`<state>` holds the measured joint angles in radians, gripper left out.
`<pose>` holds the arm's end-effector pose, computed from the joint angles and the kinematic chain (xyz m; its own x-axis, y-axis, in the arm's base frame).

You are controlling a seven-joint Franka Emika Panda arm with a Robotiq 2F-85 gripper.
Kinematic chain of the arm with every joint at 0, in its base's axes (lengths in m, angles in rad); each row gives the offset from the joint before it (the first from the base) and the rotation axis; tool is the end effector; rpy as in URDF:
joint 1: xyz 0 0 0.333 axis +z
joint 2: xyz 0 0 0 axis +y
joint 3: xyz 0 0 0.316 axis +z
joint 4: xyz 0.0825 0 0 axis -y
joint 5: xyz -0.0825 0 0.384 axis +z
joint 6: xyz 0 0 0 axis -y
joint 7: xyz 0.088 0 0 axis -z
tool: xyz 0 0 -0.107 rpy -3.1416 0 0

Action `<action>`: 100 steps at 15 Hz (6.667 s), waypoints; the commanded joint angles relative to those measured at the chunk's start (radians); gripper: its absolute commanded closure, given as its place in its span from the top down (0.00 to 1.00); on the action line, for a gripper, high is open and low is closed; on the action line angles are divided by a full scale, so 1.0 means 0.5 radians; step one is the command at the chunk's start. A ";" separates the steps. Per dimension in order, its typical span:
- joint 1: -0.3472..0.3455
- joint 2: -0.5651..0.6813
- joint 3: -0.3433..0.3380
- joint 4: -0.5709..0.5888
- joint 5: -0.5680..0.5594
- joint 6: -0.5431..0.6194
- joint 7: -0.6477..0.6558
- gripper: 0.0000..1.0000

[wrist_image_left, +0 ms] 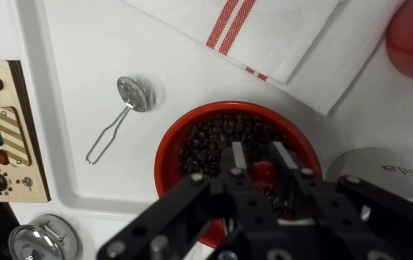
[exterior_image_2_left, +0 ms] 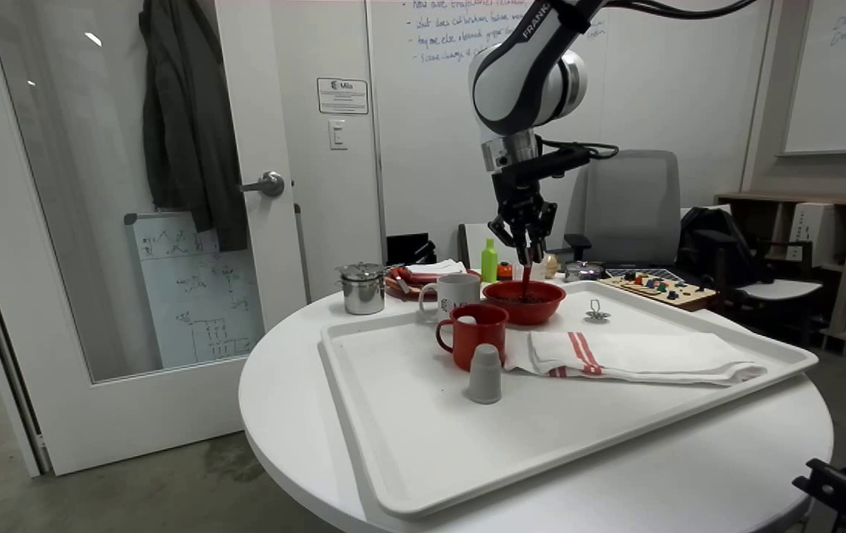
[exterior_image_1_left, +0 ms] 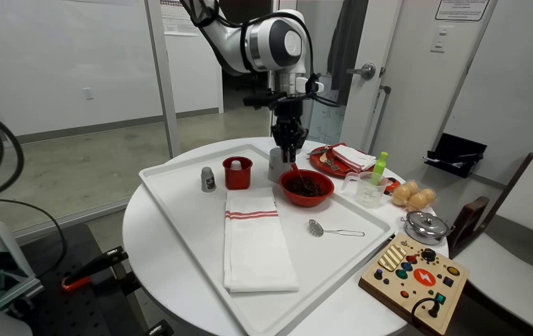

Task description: Put the salt and pepper shaker in the red mug and use the spoon to mix the contents of the red bowl

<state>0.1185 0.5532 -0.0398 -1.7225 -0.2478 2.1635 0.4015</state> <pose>0.6570 0.0444 0.2577 0.9846 -0.1709 -0.0364 -0.1574 -0.9578 0.2404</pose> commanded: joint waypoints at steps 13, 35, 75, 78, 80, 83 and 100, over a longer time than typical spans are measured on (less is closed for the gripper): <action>0.057 -0.085 0.011 -0.042 0.036 0.010 -0.096 0.11; 0.021 -0.239 -0.029 -0.055 0.008 -0.104 -0.072 0.11; 0.217 0.034 0.174 0.315 0.018 -0.257 -0.176 0.11; 0.222 0.116 0.179 0.365 0.035 -0.245 -0.193 0.11; 0.224 0.176 0.172 0.415 0.040 -0.246 -0.192 0.11; 0.221 0.244 0.161 0.490 0.052 -0.265 -0.186 0.12; 0.248 -0.035 0.113 0.315 0.040 -0.267 -0.069 1.00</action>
<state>0.2319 0.6282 0.0269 -1.4895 -0.2412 2.0237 0.3460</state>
